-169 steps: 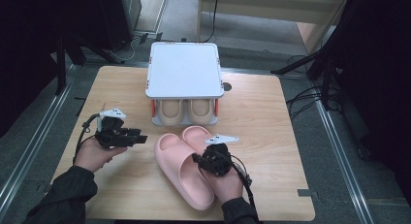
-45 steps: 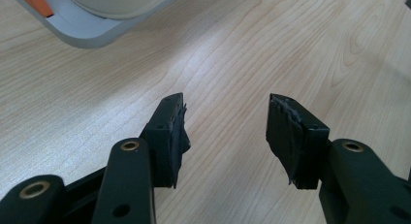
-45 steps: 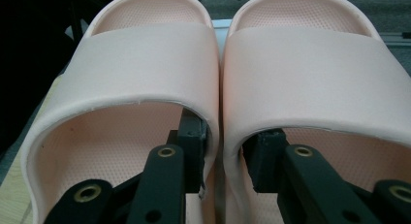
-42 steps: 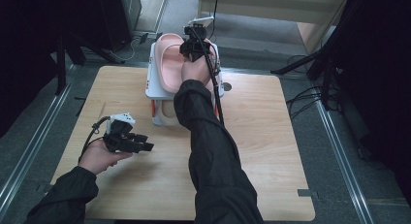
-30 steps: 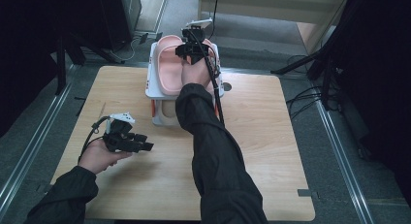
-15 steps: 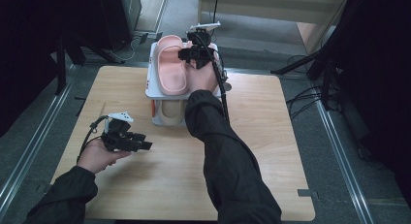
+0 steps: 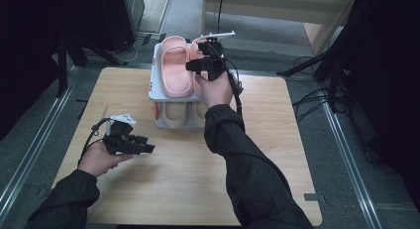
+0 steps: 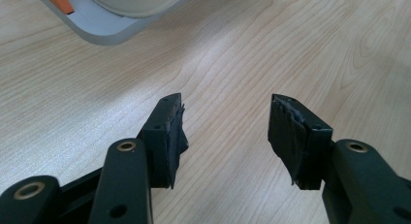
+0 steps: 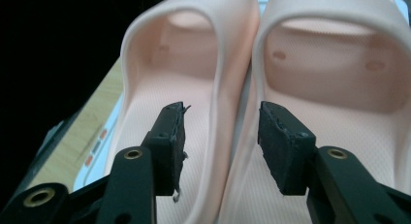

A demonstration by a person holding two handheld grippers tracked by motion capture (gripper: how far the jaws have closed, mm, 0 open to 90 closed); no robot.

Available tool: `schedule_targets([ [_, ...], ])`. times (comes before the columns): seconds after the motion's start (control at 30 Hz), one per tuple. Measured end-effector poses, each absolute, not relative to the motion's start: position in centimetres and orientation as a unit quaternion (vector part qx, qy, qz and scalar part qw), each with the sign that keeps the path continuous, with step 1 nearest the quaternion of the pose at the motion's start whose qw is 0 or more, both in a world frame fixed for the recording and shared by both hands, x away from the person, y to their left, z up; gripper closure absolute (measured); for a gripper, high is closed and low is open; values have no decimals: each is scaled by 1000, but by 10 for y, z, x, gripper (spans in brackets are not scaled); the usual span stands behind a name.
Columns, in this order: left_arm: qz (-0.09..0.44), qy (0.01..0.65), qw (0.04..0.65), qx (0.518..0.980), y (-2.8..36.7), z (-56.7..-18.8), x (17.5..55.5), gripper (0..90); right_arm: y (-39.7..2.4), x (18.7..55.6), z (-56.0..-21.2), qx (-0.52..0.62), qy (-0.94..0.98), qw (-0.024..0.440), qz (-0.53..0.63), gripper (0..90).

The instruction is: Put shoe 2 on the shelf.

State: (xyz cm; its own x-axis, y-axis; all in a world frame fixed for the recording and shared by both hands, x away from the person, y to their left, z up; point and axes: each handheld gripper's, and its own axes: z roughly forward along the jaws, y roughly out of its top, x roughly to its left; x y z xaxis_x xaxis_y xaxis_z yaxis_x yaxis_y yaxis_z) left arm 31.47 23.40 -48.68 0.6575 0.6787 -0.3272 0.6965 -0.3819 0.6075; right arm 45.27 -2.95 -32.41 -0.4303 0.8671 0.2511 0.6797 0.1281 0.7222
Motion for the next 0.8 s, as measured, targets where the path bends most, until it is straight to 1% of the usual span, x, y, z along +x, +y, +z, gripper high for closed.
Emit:
schedule_targets([
  [0.13,-4,420,371,828,234,-485,315,442,-35,441,-325,505,752,114,408,536],
  [0.33,-2,414,369,832,230,-484,313,419,-45,423,-327,487,759,92,422,537],
  [0.6,5,419,369,830,232,-484,313,412,-60,396,-332,468,763,71,440,538],
  [0.67,8,420,369,829,232,-484,313,412,-62,391,-333,461,766,71,442,534],
  [0.73,7,422,366,829,233,-484,314,411,-64,386,-334,452,773,86,436,527],
  [0.8,8,423,365,829,234,-485,314,410,-68,381,-337,446,776,82,438,528],
])
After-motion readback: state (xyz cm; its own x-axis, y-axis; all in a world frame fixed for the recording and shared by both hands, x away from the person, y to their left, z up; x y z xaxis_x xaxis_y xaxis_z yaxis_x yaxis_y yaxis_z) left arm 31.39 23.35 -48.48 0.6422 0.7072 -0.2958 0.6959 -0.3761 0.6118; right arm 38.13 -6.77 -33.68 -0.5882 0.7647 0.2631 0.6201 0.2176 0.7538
